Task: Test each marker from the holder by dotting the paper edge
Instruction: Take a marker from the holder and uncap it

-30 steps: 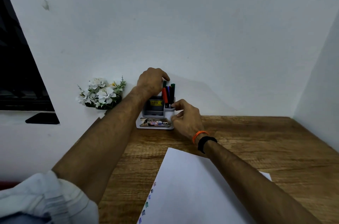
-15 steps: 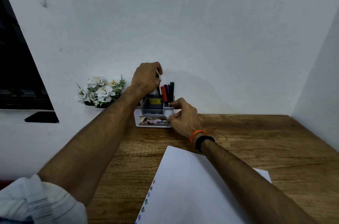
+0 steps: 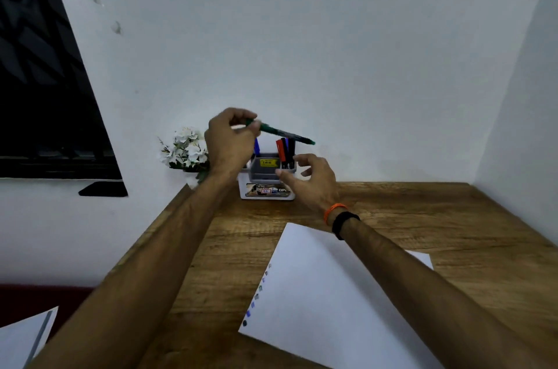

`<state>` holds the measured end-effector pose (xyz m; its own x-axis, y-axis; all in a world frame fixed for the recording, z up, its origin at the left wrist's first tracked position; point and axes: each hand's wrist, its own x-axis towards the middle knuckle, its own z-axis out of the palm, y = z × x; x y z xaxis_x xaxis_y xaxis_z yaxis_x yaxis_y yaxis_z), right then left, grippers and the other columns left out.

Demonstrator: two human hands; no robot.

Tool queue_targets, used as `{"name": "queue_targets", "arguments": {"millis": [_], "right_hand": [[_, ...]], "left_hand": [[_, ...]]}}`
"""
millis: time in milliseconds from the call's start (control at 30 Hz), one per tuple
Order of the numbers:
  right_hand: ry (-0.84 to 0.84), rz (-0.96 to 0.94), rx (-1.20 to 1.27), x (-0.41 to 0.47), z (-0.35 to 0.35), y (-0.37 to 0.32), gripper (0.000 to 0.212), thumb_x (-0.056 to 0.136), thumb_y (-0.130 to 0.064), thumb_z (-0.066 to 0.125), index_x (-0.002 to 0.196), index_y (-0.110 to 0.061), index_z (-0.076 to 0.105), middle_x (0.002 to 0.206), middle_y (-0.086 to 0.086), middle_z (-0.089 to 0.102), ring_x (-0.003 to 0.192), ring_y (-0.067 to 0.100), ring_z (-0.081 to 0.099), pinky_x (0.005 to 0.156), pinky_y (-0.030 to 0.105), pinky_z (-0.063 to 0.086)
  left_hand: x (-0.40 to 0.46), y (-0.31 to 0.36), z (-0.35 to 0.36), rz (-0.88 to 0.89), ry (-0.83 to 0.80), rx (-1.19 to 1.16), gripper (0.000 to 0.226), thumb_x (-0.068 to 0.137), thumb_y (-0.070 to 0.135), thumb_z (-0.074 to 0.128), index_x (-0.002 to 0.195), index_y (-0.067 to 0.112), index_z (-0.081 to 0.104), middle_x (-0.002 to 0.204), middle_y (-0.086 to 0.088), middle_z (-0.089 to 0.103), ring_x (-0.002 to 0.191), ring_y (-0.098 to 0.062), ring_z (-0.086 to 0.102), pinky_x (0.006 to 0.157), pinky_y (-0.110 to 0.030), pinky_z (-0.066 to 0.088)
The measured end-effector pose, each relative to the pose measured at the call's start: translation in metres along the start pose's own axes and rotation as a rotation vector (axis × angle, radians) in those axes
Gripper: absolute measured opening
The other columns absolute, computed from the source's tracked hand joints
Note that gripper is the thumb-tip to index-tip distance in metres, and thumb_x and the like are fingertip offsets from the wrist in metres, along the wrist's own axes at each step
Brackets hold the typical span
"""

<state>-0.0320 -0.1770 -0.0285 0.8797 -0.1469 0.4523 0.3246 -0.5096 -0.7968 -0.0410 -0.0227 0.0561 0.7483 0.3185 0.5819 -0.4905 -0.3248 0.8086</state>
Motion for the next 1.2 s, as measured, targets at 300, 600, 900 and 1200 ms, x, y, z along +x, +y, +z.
{"name": "queue_targets", "arguments": {"millis": [300, 600, 900, 1200], "right_hand": [[-0.181, 0.294, 0.702, -0.046, -0.023, -0.017, 0.033, 0.089, -0.033, 0.068, 0.098, -0.002, 0.071, 0.071, 0.002, 0.064, 0.055, 0.009, 0.051, 0.047, 0.022, 0.042], [-0.332, 0.159, 0.572, -0.075, -0.031, 0.004, 0.021, 0.088, -0.019, 0.070, 0.091, 0.003, 0.072, 0.075, 0.012, 0.069, 0.058, 0.015, 0.056, 0.052, 0.023, 0.046], [-0.438, 0.101, 0.612, -0.085, -0.028, 0.015, 0.023, 0.089, -0.019, 0.069, 0.072, -0.004, 0.064, 0.064, 0.009, 0.061, 0.049, 0.018, 0.046, 0.044, 0.024, 0.039], [-0.498, 0.164, 0.760, -0.085, -0.024, 0.015, 0.025, 0.089, -0.013, 0.065, 0.067, -0.005, 0.058, 0.056, 0.006, 0.055, 0.045, 0.012, 0.040, 0.045, 0.022, 0.032]], "left_hand": [[-0.090, -0.030, -0.024, -0.472, -0.181, -0.408, 0.013, 0.083, -0.005, 0.068, 0.084, 0.008, 0.066, 0.092, -0.014, 0.071, 0.081, -0.019, 0.071, 0.079, -0.027, 0.057], [-0.108, -0.042, -0.032, -0.143, -0.696, 0.002, 0.015, 0.086, 0.018, 0.070, 0.099, 0.010, 0.071, 0.078, -0.004, 0.072, 0.064, -0.012, 0.066, 0.058, -0.024, 0.054], [-0.123, -0.048, -0.030, 0.082, -0.810, 0.290, 0.016, 0.096, 0.027, 0.057, 0.083, 0.023, 0.065, 0.067, 0.005, 0.065, 0.055, -0.004, 0.058, 0.051, -0.018, 0.045], [-0.123, -0.052, -0.029, 0.149, -0.812, 0.308, 0.024, 0.099, 0.028, 0.050, 0.087, 0.019, 0.068, 0.055, 0.021, 0.056, 0.050, 0.004, 0.048, 0.048, -0.010, 0.030]]}}
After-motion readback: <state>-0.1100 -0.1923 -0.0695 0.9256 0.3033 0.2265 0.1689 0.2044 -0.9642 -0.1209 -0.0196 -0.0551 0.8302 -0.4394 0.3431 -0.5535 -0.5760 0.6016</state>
